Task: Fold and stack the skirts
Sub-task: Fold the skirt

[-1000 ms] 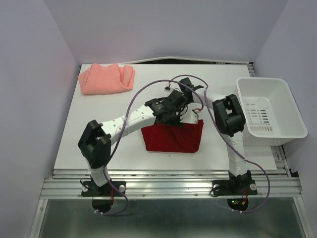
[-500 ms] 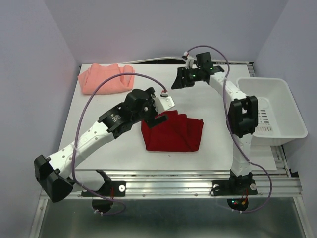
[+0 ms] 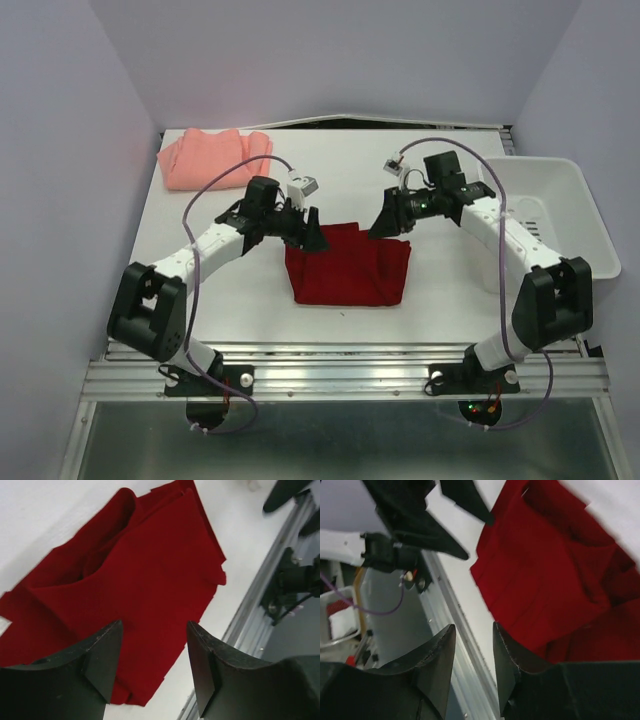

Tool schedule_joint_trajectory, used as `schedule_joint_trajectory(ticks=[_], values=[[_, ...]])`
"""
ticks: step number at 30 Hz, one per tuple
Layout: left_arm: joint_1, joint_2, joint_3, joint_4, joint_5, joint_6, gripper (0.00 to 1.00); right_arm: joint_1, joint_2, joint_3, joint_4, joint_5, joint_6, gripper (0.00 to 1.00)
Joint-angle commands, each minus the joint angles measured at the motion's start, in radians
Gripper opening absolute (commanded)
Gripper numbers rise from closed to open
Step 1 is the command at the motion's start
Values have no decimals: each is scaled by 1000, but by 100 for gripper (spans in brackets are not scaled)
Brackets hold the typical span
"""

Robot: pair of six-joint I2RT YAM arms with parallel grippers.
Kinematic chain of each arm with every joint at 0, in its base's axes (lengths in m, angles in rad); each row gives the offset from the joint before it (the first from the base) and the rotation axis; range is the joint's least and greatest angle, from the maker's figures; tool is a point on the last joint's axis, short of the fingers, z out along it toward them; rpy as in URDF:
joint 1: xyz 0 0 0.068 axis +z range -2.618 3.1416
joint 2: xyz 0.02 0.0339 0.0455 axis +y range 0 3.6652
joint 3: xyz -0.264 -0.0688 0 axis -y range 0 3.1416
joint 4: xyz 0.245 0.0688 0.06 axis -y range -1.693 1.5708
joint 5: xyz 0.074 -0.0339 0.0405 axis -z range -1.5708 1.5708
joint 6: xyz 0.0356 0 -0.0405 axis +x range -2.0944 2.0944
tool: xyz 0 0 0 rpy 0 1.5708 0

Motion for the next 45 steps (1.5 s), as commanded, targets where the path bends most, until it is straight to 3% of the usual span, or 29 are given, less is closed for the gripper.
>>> schedule_joint_trajectory(ticks=[1,6,14,17,22,23,24,27,30,33,35,37,41,45], values=[[-1,70,-14,203,185,-196,64,147,-20,-127,18,-158,2,41],[-1,201,-27,297,138,-310,65,209,91,-211,93,27,-10,38],[87,484,41,282,99,-246,64,-21,324,-177,109,69,-104,38],[95,500,93,276,115,-186,66,-47,374,-178,89,89,-153,38],[86,417,208,182,132,-101,81,-47,371,-172,93,146,-117,38],[88,384,222,162,86,-83,86,-47,360,-166,116,170,-86,38],[92,303,230,144,54,-43,98,-47,343,-151,168,233,-48,40],[112,115,207,148,-120,11,98,-47,361,-97,222,311,38,46],[167,-30,142,147,-200,-46,98,-47,407,16,231,385,55,50],[196,-130,136,31,-285,-31,98,-38,362,53,239,362,61,59],[241,-198,78,21,-216,-49,98,-38,293,72,238,330,77,65],[264,-210,27,-7,-156,-83,90,-26,256,84,215,319,63,67],[310,-221,-126,7,-125,-266,83,77,190,96,156,437,32,68],[327,-304,-284,144,-166,-399,79,370,130,66,205,737,-8,68]])
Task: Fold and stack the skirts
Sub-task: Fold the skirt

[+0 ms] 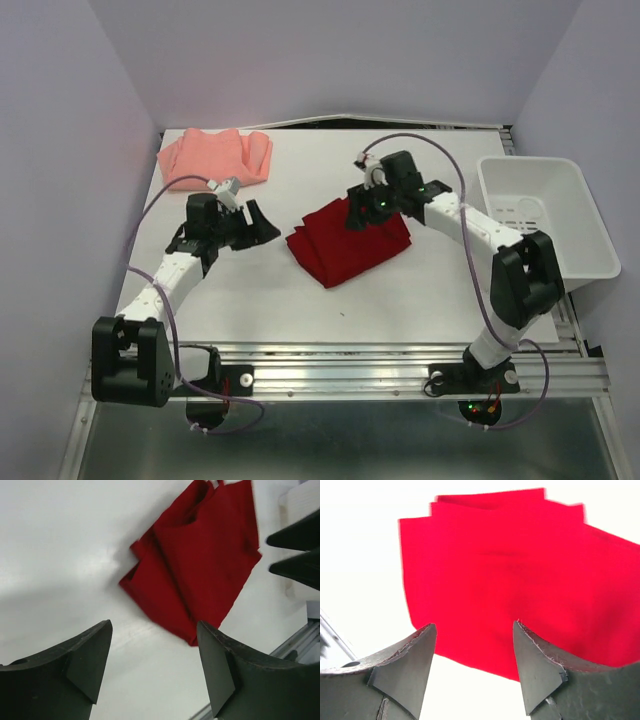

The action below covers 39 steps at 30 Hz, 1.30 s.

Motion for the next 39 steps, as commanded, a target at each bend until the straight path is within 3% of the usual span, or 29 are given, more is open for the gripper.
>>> schedule_joint_trajectory(ticks=[1,5,12,15,22,30,34,39], values=[[12,-69,-99,55,-20,-158,80,292,-55,20,35,317,-39,68],[19,-96,-102,-4,-153,-174,80,395,71,124,-17,560,33,65],[56,-144,-182,-27,-183,-246,81,457,284,334,-120,718,111,81],[76,-153,-199,-19,-175,-254,81,481,324,356,-117,726,111,91],[92,-159,-213,-33,-198,-280,80,492,393,396,-123,732,125,90],[99,-156,-208,-30,-189,-270,80,501,338,477,-178,725,129,92],[99,-162,-213,-30,-192,-266,80,514,336,489,-189,701,140,100],[101,-163,-213,-31,-194,-264,80,523,381,512,-201,715,145,100]])
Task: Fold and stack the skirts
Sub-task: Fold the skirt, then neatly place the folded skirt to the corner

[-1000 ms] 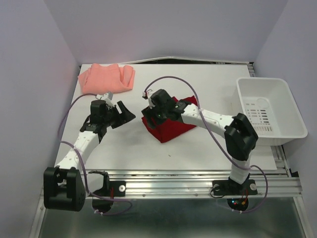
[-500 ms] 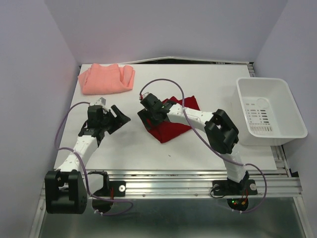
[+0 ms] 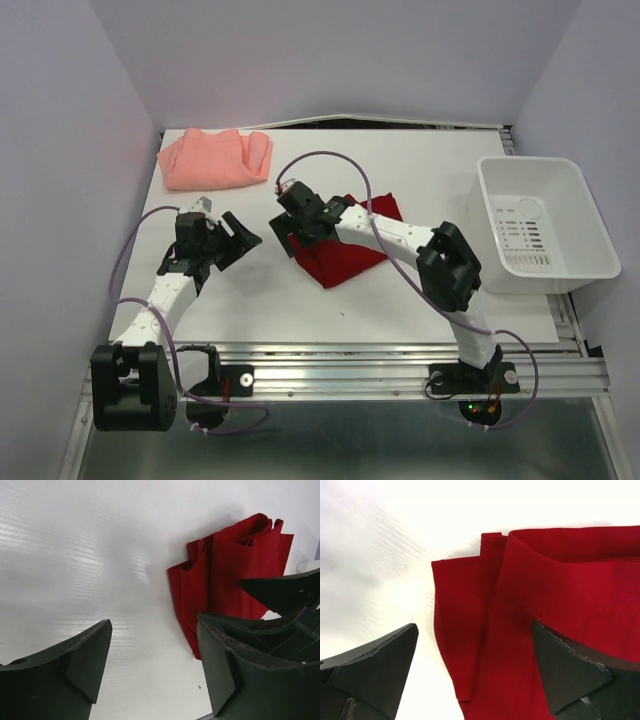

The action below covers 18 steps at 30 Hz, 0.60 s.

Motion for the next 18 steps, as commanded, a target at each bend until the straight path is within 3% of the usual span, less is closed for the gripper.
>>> schedule_joint_trajectory(ticks=[1,11,14,18], values=[[5,-27,-6,13,-12,5,80,18,12,69,-25,6,19,100],[15,12,4,-4,-9,-17,80,18,212,117,-23,68,32,100],[15,12,1,-9,-7,-20,80,18,255,115,-11,97,14,92],[15,6,-25,-9,9,-35,80,18,256,121,-5,71,14,63]])
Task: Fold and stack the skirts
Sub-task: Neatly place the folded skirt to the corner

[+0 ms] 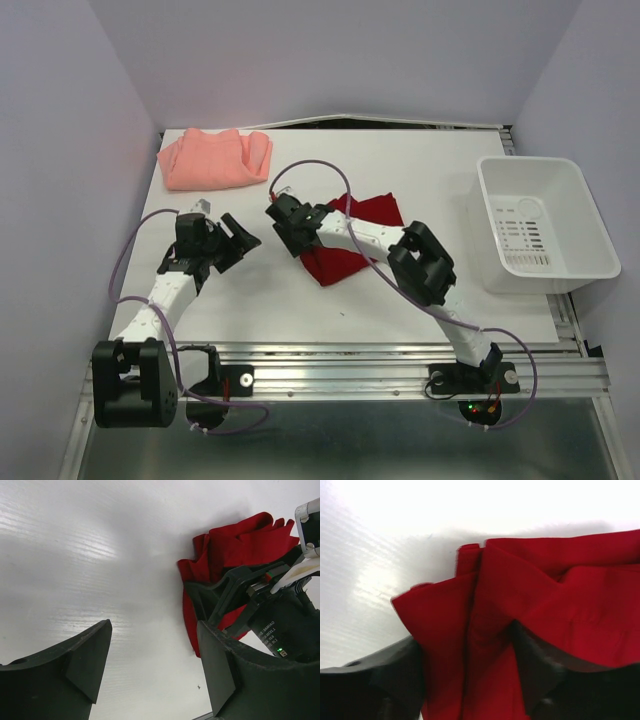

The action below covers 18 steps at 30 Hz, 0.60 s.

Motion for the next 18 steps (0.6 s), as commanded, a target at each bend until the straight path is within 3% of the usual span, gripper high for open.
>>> schedule_joint_trajectory(ticks=[1,2,3,6,10,18], values=[[4,-14,-44,27,28,-19,79,-10,43,8,27,-75,32,49],[4,-14,-56,44,44,-16,80,-10,32,8,35,-119,41,42],[4,-19,-65,87,81,2,81,-39,22,15,42,-150,51,27],[4,-8,-105,153,143,-2,85,-78,-14,43,59,-242,100,10],[1,32,-127,255,179,-41,86,-114,-55,48,87,-334,178,4],[-165,156,-101,493,112,-151,88,-196,-57,83,115,-506,305,1]])
